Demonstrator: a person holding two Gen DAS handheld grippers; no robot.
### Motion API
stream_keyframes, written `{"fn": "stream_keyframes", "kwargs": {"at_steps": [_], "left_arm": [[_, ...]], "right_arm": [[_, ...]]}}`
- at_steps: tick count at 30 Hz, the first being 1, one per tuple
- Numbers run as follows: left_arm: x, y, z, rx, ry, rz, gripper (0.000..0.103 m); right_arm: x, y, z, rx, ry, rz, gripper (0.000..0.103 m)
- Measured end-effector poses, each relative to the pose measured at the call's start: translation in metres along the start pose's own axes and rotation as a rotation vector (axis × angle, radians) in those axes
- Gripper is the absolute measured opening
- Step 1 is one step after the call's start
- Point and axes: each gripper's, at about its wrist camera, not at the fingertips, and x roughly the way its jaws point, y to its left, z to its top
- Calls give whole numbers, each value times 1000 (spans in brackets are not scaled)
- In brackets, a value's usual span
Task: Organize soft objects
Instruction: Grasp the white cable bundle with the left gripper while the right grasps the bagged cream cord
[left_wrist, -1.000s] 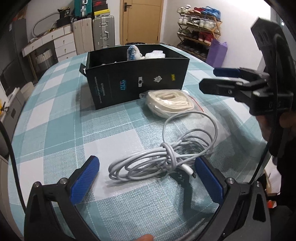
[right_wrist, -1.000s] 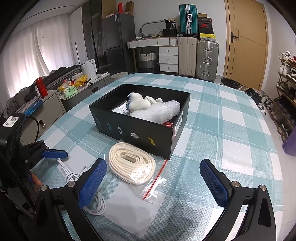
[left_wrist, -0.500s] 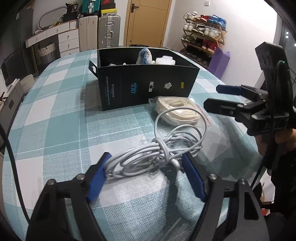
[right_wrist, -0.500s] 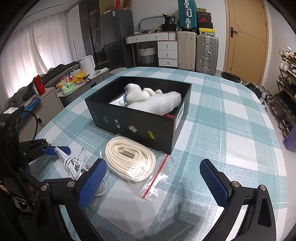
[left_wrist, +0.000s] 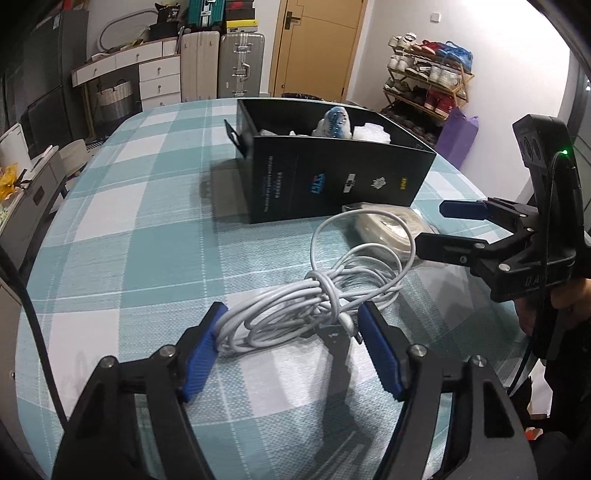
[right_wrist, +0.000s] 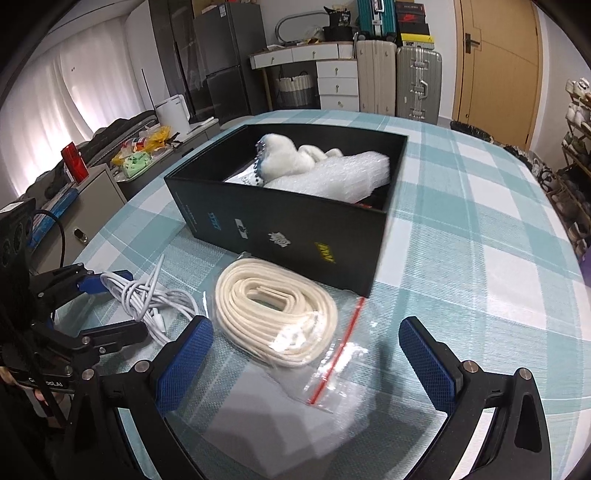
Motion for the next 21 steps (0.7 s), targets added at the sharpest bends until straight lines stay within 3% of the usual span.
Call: {"fn": "stream_keyframes", "kwargs": {"at_steps": [9, 21], "left_arm": [[-3, 10, -3, -5, -2, 11, 72], [-3, 12, -3, -4, 0, 9, 72]], "right_arm": [[18, 18, 9, -18, 45, 17, 102], [37, 19, 16, 12, 103, -62, 102]]}}
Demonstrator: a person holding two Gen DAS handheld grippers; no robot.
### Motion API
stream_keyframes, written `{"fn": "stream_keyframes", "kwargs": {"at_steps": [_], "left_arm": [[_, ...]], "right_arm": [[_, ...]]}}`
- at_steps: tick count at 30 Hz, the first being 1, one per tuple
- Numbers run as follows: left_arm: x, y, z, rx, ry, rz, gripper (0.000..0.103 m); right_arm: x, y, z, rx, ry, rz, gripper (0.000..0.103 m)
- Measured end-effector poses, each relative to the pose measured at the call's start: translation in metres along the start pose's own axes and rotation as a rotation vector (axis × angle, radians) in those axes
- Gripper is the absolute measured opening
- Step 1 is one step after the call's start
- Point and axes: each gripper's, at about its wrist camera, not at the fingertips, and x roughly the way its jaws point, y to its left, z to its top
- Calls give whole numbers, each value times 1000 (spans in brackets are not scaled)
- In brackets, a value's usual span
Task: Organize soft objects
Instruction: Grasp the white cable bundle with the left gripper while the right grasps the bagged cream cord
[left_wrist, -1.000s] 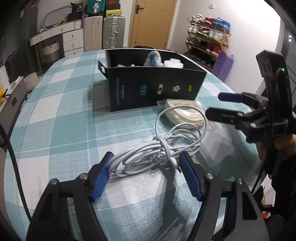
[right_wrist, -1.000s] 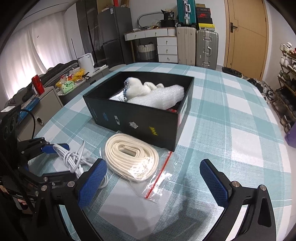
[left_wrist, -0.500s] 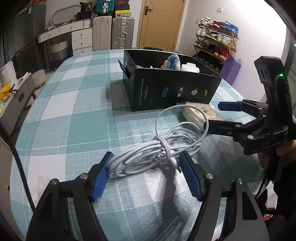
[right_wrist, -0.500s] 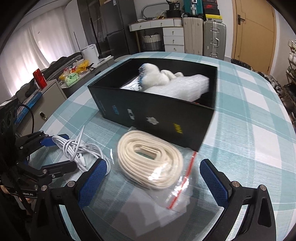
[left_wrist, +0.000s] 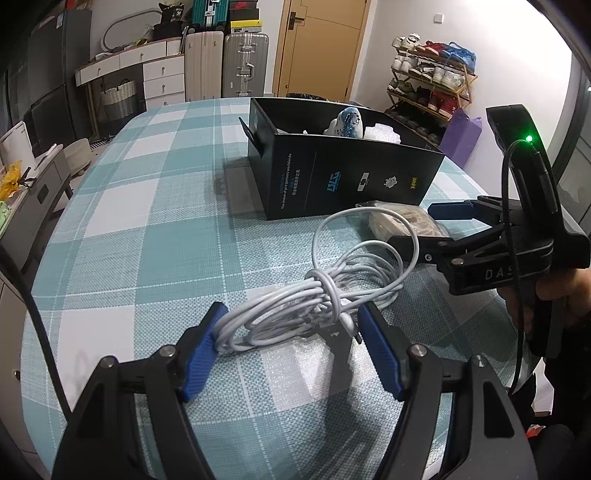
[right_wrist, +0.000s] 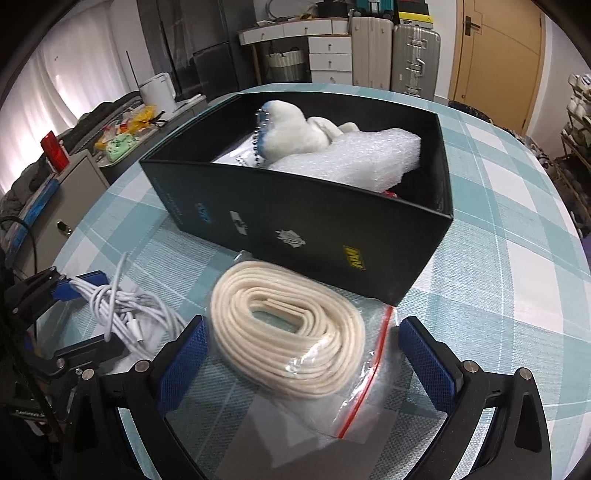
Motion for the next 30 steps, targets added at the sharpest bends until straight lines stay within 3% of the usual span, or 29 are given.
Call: {"fn": "stream_keyframes", "kwargs": {"at_steps": [5, 7, 14, 17, 26, 30], "left_arm": [[0, 0, 0, 0, 0, 0, 72], [0, 0, 0, 0, 0, 0, 72], [0, 0, 0, -1, 0, 0, 72], [0, 0, 1, -6, 0, -2, 72], [3, 0, 6, -22, 17, -8, 73], [5, -4, 8, -20, 22, -2, 72]], "right_arm": [[5, 6, 1, -30, 12, -40, 102], [7, 8, 2, -42, 8, -50, 97], [-3, 10, -3, -87, -15, -24, 64], [-9, 6, -7, -85, -32, -12, 56], [-40, 4, -17, -137, -145, 27, 56], [-44, 5, -18, -141, -155, 41, 56]]}}
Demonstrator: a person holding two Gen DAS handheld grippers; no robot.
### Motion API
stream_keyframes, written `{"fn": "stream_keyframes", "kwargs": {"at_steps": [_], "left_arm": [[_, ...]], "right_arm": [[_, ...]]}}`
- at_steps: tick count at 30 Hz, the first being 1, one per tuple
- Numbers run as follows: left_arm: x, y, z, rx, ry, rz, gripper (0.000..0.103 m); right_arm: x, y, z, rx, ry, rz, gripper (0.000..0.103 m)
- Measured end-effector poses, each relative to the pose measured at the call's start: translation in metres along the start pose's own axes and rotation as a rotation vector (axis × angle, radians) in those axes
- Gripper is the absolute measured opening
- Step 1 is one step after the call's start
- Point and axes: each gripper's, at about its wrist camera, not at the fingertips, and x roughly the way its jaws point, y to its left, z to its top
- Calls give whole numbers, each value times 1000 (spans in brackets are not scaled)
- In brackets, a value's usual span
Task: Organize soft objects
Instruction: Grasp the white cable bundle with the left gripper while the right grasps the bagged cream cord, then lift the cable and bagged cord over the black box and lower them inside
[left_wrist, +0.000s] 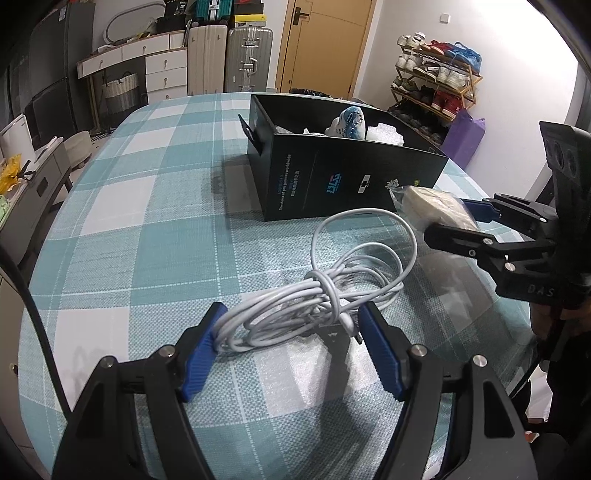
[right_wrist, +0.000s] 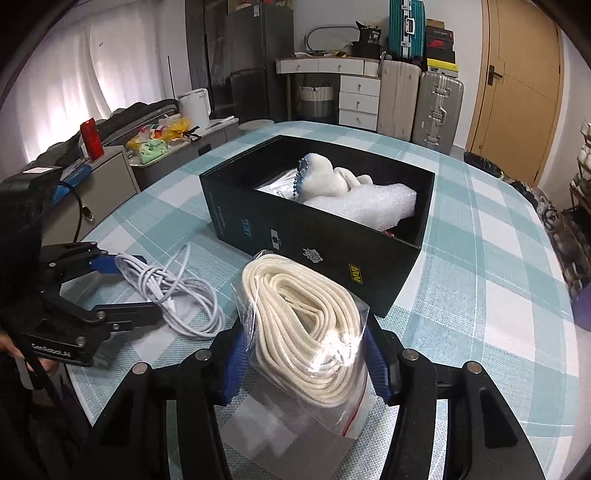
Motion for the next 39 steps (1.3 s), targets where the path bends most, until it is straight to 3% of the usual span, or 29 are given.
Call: {"fn": "stream_keyframes", "kwargs": {"at_steps": [7, 21, 23, 24, 25, 30, 34, 39], "left_arm": [[-2, -7, 0, 22, -21, -12, 62], [-16, -2, 0, 0, -65, -33, 57], [-17, -1, 0, 0, -67, -39, 44], [-16, -1, 1, -4, -57, -47, 31], [-15, 0, 1, -4, -51, -44, 28], [-12, -3, -1, 14, -40, -43, 32], [-10, -10, 2, 46, -41, -43, 56], [7, -21, 10, 95, -6, -41, 56]], "right_arm": [[-10, 4, -4, -4, -23, 29, 56], [-29, 3, 2, -7, -80, 15, 56], [-33, 3, 3, -8, -90, 16, 56], [-34, 4, 3, -9, -92, 15, 56], [-36, 4, 3, -11, -94, 14, 56], [-38, 4, 2, -13, -96, 16, 56], [-39, 3, 2, -12, -96, 14, 56], [-40, 3, 2, -11, -95, 14, 56]]}}
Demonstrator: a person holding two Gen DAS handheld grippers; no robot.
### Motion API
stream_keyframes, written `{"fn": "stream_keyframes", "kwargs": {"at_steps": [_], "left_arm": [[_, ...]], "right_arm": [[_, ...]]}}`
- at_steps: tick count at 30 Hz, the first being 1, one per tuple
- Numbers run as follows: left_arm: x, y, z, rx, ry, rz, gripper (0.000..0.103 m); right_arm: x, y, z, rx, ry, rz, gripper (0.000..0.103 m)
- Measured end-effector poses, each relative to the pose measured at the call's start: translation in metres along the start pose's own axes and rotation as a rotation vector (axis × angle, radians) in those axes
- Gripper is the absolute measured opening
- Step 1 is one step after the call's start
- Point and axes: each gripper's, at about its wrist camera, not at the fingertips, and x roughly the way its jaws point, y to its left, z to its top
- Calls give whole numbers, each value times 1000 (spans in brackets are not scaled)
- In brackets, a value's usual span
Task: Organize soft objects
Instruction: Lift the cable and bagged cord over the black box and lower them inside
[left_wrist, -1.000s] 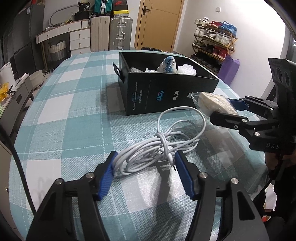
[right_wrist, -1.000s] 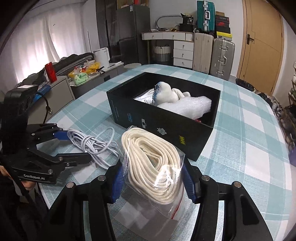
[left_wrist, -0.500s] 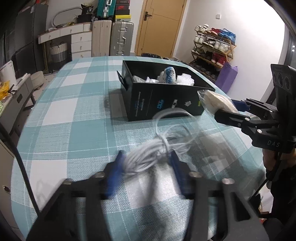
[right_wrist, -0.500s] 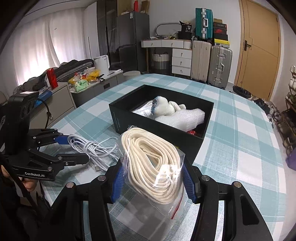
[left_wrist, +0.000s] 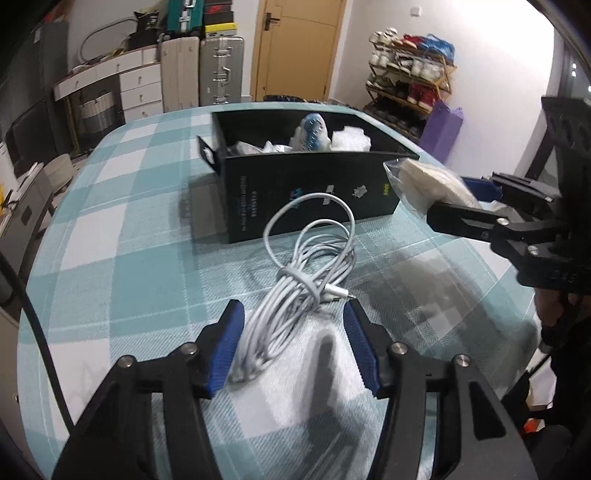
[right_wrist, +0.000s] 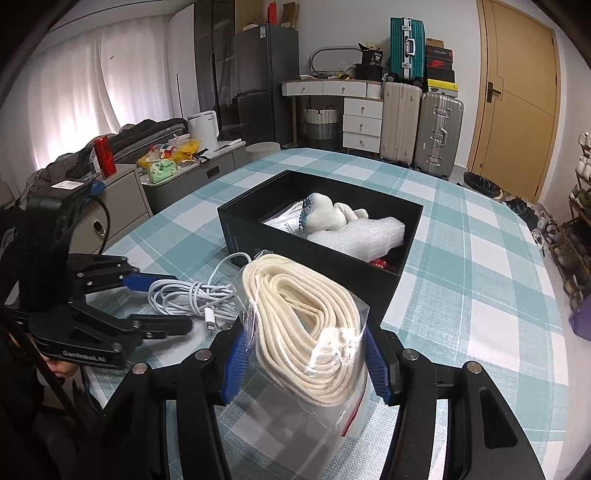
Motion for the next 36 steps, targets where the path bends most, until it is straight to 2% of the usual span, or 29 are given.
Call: {"fn": "stream_keyframes", "kwargs": {"at_steps": [2, 6, 9, 12, 22, 36], "left_arm": [[6, -2, 2, 1, 34, -5, 56], [9, -7, 7, 8, 38, 1, 54], [10, -9, 8, 12, 33, 25, 31], [8, -10, 8, 2, 29, 10, 23], [0, -9, 4, -16, -1, 5, 19], [-46, -4, 14, -51, -140, 8, 19]], "right_arm": [[0, -1, -1, 0, 2, 0, 56], [2, -4, -4, 6, 10, 1, 56], [5, -5, -4, 5, 15, 2, 56], [5, -5, -5, 5, 14, 2, 56], [2, -5, -5, 2, 6, -4, 56], [-20, -1, -1, 3, -54, -30, 56]]}}
